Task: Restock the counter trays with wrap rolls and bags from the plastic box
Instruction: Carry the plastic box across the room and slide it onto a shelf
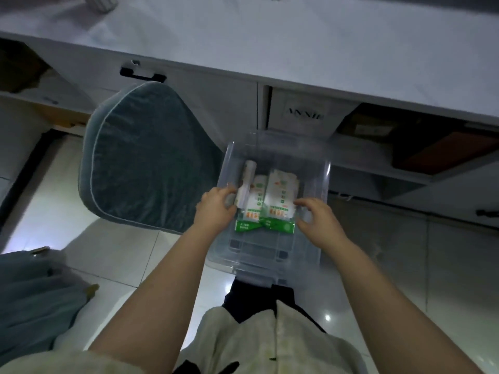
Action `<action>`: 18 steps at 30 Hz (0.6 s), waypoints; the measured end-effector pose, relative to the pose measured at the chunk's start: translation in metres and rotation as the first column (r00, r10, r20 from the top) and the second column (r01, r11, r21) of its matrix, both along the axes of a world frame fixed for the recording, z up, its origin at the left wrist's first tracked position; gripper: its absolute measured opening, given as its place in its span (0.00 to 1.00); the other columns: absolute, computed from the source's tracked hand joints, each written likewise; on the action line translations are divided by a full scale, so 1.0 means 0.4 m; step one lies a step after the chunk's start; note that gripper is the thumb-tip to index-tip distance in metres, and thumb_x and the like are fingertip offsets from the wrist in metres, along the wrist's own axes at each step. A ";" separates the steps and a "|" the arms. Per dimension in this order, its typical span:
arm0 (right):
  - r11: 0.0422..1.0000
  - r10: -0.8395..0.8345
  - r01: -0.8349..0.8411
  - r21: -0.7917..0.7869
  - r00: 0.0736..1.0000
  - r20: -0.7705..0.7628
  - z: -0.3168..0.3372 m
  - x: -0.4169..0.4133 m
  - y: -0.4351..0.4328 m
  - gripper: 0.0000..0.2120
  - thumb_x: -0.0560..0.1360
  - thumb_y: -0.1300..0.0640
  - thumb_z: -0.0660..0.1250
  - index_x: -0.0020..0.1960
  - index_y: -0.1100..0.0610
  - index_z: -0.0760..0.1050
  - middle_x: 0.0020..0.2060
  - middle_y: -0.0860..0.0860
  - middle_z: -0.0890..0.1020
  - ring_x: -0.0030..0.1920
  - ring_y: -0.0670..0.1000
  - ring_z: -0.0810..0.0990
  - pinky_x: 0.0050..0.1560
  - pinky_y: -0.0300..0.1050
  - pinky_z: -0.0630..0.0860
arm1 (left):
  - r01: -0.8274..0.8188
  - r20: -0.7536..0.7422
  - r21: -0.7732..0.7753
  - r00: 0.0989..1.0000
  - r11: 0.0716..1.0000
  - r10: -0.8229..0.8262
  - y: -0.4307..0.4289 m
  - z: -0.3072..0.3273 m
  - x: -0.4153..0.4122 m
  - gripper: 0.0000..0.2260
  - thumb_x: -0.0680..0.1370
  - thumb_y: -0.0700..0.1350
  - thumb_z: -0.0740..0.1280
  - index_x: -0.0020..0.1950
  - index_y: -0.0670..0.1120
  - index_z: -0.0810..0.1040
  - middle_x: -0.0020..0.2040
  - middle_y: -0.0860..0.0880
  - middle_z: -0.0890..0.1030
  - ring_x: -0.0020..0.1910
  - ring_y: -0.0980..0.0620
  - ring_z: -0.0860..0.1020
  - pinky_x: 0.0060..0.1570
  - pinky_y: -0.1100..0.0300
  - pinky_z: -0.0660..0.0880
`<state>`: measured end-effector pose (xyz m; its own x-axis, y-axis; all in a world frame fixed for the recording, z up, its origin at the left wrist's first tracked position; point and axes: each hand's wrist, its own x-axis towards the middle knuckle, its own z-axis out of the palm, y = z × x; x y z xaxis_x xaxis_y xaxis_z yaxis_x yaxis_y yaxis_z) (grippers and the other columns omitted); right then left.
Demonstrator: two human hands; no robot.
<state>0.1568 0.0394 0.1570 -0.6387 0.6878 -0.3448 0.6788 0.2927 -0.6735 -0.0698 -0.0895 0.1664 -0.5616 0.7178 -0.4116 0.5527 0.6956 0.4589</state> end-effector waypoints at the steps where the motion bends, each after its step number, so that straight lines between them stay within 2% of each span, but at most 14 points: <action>1: 0.997 -0.046 0.046 -0.059 0.999 0.006 -0.018 0.012 -0.012 0.21 0.71 0.62 0.71 0.63 0.54 0.73 0.60 0.55 0.75 0.61 0.55 0.73 0.61 0.46 0.69 | -0.038 0.054 0.021 0.998 0.999 0.037 -0.009 -0.019 0.001 0.19 0.75 0.44 0.66 0.66 0.53 0.73 0.65 0.44 0.72 0.63 0.41 0.69 0.61 0.46 0.70; 3: 0.980 -0.148 0.152 -0.127 0.988 0.040 -0.061 0.035 -0.024 0.25 0.71 0.62 0.71 0.66 0.53 0.71 0.63 0.55 0.73 0.63 0.56 0.71 0.63 0.48 0.69 | -0.110 0.121 0.042 0.987 0.993 0.104 -0.023 -0.059 -0.014 0.22 0.75 0.44 0.66 0.69 0.51 0.69 0.68 0.42 0.69 0.65 0.41 0.69 0.63 0.46 0.69; 7: 0.943 -0.293 0.315 -0.108 0.939 0.179 -0.146 0.078 -0.019 0.31 0.72 0.63 0.67 0.72 0.52 0.63 0.68 0.60 0.67 0.67 0.61 0.67 0.67 0.48 0.64 | -0.184 0.177 0.025 0.968 0.983 0.177 -0.035 -0.151 -0.070 0.27 0.75 0.43 0.66 0.73 0.49 0.63 0.70 0.42 0.68 0.65 0.41 0.70 0.62 0.46 0.71; 10: 0.834 -0.474 0.502 -0.228 0.864 0.170 -0.206 0.075 -0.011 0.30 0.75 0.60 0.65 0.74 0.52 0.59 0.69 0.58 0.68 0.67 0.59 0.69 0.66 0.47 0.66 | -0.192 0.231 -0.116 0.949 0.974 0.215 -0.030 -0.236 -0.128 0.29 0.76 0.43 0.66 0.76 0.47 0.58 0.71 0.43 0.67 0.67 0.41 0.70 0.64 0.46 0.70; 11: 0.776 -0.527 0.564 -0.284 0.826 0.200 -0.227 0.070 -0.010 0.30 0.76 0.58 0.65 0.74 0.53 0.58 0.68 0.57 0.70 0.65 0.59 0.71 0.66 0.51 0.69 | -0.217 0.270 -0.159 0.929 0.963 0.253 -0.027 -0.263 -0.146 0.29 0.77 0.43 0.65 0.76 0.46 0.59 0.72 0.43 0.68 0.67 0.41 0.70 0.65 0.46 0.70; 13: 0.629 -0.623 0.680 -0.377 0.731 0.279 -0.268 0.061 -0.007 0.24 0.76 0.59 0.64 0.71 0.56 0.63 0.62 0.58 0.75 0.57 0.60 0.76 0.57 0.54 0.77 | -0.292 0.354 -0.200 0.869 0.935 0.347 -0.014 -0.306 -0.173 0.22 0.78 0.42 0.64 0.72 0.43 0.66 0.67 0.42 0.73 0.62 0.42 0.74 0.61 0.47 0.73; 14: 0.561 -0.679 0.728 -0.394 0.677 0.284 -0.287 0.058 -0.007 0.20 0.76 0.62 0.63 0.67 0.59 0.68 0.57 0.59 0.78 0.51 0.58 0.78 0.48 0.51 0.78 | -0.331 0.384 -0.217 0.836 0.918 0.392 -0.005 -0.316 -0.181 0.19 0.78 0.41 0.64 0.69 0.42 0.70 0.63 0.41 0.76 0.57 0.42 0.77 0.56 0.48 0.76; 15: 0.504 -0.735 0.772 -0.388 0.619 0.277 -0.297 0.053 -0.005 0.16 0.76 0.65 0.62 0.63 0.61 0.71 0.50 0.59 0.80 0.43 0.56 0.78 0.39 0.45 0.76 | -0.353 0.408 -0.230 0.811 0.907 0.419 0.004 -0.319 -0.188 0.16 0.78 0.40 0.63 0.66 0.42 0.73 0.58 0.41 0.78 0.52 0.43 0.78 0.50 0.50 0.78; 16: 0.457 -0.786 0.806 -0.375 0.564 0.253 -0.304 0.050 -0.004 0.14 0.75 0.68 0.60 0.61 0.63 0.73 0.45 0.58 0.79 0.38 0.52 0.75 0.35 0.42 0.72 | -0.353 0.423 -0.234 0.802 0.906 0.422 0.012 -0.317 -0.192 0.14 0.78 0.40 0.63 0.63 0.42 0.74 0.55 0.42 0.79 0.48 0.44 0.78 0.45 0.53 0.77; 18: 0.409 -0.853 0.840 -0.357 0.491 0.178 -0.301 0.049 -0.001 0.14 0.76 0.68 0.59 0.59 0.61 0.74 0.45 0.55 0.77 0.37 0.50 0.73 0.35 0.39 0.69 | -0.328 0.434 -0.202 0.815 0.923 0.384 0.024 -0.295 -0.196 0.11 0.79 0.42 0.62 0.61 0.45 0.75 0.54 0.43 0.79 0.47 0.46 0.78 0.43 0.54 0.77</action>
<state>0.1764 0.0391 0.0365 0.1841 0.7142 -0.6753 0.4230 -0.6777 -0.6015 -0.1483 -0.0799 0.0485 -0.4957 0.4372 -0.7504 0.0028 0.8648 0.5021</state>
